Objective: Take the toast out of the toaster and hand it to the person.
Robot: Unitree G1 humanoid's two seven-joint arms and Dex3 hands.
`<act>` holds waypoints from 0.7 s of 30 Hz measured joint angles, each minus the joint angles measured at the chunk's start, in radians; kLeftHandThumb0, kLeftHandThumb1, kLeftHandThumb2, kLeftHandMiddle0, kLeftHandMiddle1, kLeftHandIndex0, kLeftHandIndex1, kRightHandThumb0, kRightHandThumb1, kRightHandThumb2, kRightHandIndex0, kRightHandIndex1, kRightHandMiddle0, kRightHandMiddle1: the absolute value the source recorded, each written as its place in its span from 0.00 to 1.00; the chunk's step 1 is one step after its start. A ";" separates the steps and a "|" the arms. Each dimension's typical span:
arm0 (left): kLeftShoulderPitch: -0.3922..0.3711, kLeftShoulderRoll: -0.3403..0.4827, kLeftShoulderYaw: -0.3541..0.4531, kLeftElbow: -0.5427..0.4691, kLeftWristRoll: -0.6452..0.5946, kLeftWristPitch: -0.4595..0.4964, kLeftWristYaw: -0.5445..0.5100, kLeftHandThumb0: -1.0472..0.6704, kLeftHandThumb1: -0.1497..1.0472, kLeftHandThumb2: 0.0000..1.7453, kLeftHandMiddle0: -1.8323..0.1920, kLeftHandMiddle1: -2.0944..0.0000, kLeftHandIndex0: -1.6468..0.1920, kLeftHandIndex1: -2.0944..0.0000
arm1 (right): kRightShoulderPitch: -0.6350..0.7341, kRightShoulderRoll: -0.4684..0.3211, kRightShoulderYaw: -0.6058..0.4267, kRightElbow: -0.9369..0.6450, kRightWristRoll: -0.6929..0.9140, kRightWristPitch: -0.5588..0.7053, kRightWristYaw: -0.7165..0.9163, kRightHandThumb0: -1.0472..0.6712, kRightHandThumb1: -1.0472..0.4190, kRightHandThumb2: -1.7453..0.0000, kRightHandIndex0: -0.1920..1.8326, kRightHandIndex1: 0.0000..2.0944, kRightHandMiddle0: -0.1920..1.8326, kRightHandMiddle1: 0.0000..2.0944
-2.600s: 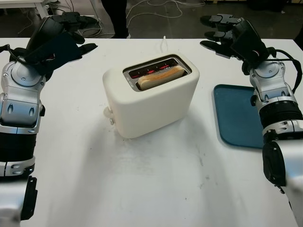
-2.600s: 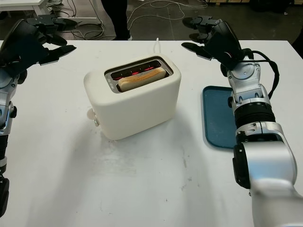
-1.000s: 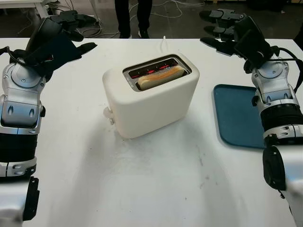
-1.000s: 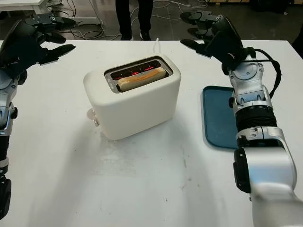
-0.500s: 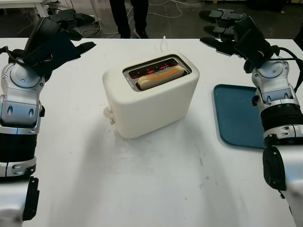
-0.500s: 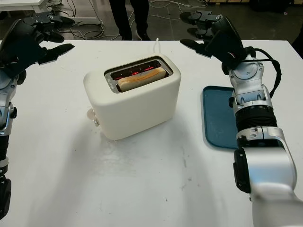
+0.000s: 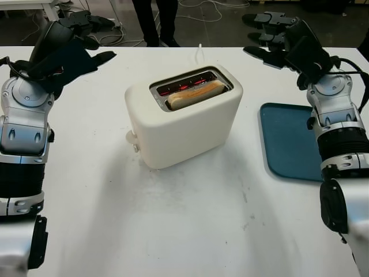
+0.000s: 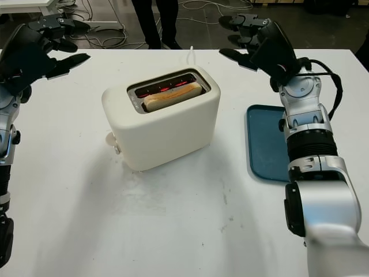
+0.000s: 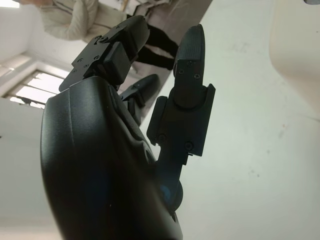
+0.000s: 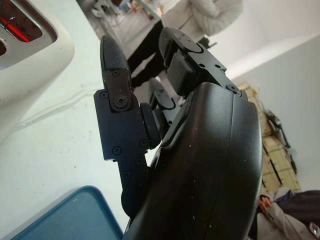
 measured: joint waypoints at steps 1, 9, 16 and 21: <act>0.000 0.000 0.000 0.000 0.000 0.000 0.001 0.36 0.89 0.10 0.81 0.45 0.68 0.76 | 0.002 0.000 0.000 0.000 0.000 0.000 0.000 0.38 0.09 0.92 0.37 0.00 0.36 0.00; 0.016 -0.008 0.001 -0.031 0.001 0.048 0.015 0.36 0.89 0.12 0.83 0.51 0.70 0.78 | 0.007 0.006 0.002 0.000 -0.004 0.000 -0.007 0.37 0.09 0.92 0.39 0.01 0.36 0.00; 0.035 -0.008 0.002 -0.048 0.000 0.057 0.017 0.35 0.89 0.12 0.81 0.54 0.70 0.80 | 0.029 0.028 0.003 0.001 -0.005 0.000 -0.042 0.35 0.09 0.92 0.39 0.01 0.36 0.00; 0.039 -0.016 0.005 -0.059 -0.006 0.081 0.017 0.37 0.89 0.12 0.80 0.55 0.70 0.81 | 0.034 0.031 0.013 0.000 -0.010 0.000 -0.049 0.35 0.09 0.91 0.38 0.00 0.35 0.00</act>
